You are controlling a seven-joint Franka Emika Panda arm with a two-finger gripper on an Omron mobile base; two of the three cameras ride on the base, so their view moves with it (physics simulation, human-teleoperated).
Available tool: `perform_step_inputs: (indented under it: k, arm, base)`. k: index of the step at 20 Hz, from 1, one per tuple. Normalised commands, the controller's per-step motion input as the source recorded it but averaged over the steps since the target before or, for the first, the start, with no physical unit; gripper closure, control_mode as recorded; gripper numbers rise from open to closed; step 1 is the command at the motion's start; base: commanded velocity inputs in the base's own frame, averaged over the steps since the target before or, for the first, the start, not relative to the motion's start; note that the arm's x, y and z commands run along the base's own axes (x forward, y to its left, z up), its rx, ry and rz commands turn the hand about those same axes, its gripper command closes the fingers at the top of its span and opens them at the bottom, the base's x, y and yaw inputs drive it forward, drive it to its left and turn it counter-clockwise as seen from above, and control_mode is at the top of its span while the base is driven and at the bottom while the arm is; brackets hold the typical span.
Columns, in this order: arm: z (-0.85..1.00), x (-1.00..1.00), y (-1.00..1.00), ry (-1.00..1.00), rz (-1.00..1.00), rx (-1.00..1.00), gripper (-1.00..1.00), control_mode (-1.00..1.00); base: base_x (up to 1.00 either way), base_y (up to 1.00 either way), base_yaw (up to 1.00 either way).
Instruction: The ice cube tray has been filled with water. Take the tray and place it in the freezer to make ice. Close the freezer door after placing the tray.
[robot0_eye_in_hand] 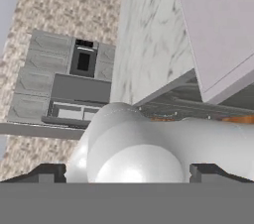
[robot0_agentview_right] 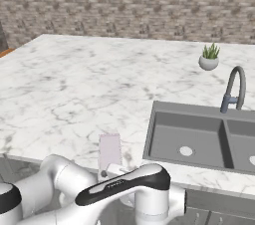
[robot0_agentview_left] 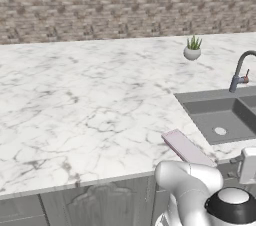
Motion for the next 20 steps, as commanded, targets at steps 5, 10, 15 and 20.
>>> perform_step_inputs:
  k: [5, 10, 15, 20]
  arm:
    - [-0.05, 0.07, 0.00, 0.03, 0.00, 0.05, -1.00, -1.00]
    - [-0.03, 0.00, 0.00, 0.01, 0.00, 0.10, -1.00, -1.00]
    - [-0.03, 0.01, 0.00, 0.04, 0.00, 0.08, -1.00, -1.00]
    - [-0.09, 0.00, 0.00, 0.03, 0.00, 0.04, -1.00, -1.00]
  base:
    - [0.00, 0.00, 0.00]
    - [0.00, 0.00, 0.00]
    - [0.00, 0.00, 0.00]
    - [0.00, 0.00, 0.00]
